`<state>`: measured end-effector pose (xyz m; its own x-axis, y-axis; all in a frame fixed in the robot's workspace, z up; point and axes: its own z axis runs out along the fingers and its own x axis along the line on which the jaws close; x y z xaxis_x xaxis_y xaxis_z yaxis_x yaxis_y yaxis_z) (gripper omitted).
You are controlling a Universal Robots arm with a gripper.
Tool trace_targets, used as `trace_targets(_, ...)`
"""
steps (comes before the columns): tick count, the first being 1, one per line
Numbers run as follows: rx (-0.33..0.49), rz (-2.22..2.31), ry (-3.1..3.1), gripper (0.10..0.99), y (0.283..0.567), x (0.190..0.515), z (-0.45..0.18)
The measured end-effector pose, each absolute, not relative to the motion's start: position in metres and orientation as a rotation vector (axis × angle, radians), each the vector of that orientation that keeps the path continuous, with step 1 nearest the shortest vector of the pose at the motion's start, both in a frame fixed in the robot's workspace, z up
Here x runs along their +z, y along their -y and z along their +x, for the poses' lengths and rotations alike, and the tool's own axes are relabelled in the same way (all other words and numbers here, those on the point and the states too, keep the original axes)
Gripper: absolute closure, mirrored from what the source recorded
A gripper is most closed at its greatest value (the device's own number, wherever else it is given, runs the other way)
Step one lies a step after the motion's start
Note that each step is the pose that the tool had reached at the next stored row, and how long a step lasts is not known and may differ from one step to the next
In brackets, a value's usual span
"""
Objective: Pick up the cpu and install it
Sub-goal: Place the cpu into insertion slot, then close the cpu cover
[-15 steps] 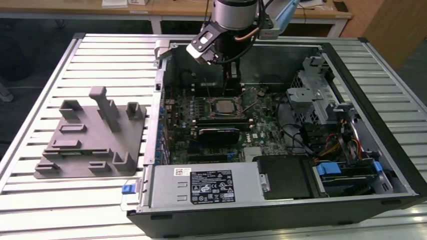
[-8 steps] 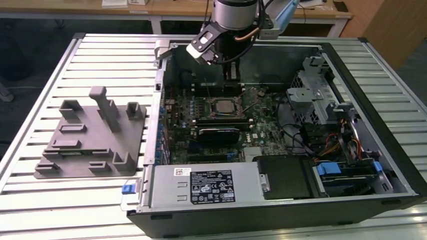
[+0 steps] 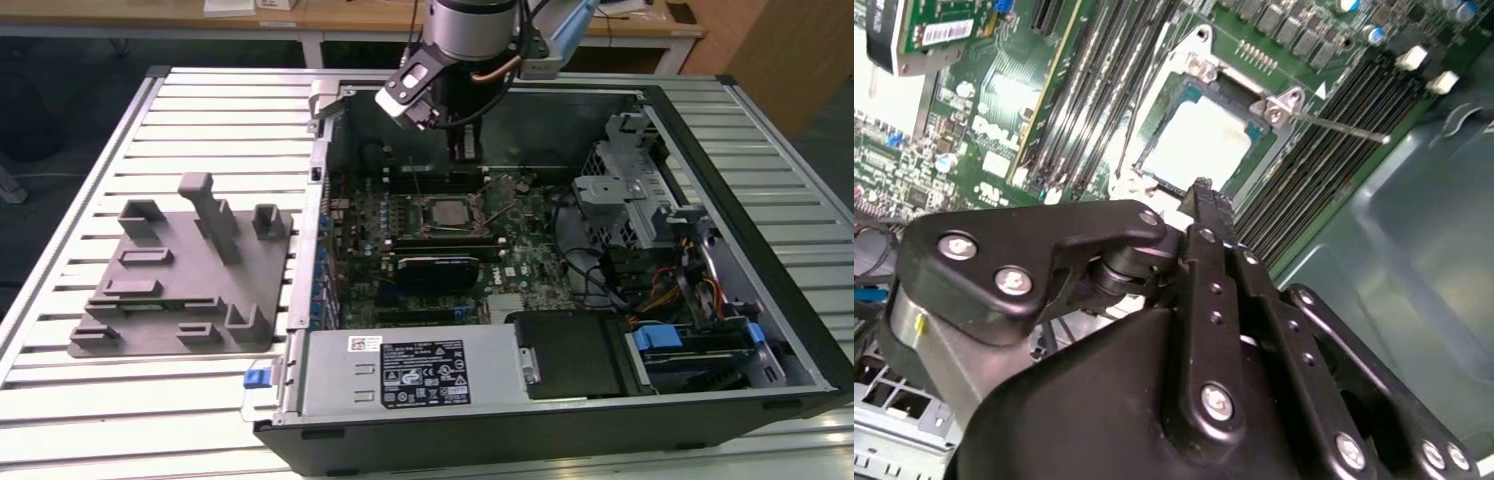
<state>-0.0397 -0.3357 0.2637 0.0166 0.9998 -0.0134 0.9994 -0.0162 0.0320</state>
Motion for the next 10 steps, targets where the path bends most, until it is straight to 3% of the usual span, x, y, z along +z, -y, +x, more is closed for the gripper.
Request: trace_targets(10, 0.02, 2.217, -2.18, 0.98, 0.3357, 0.2636, -0.0364)
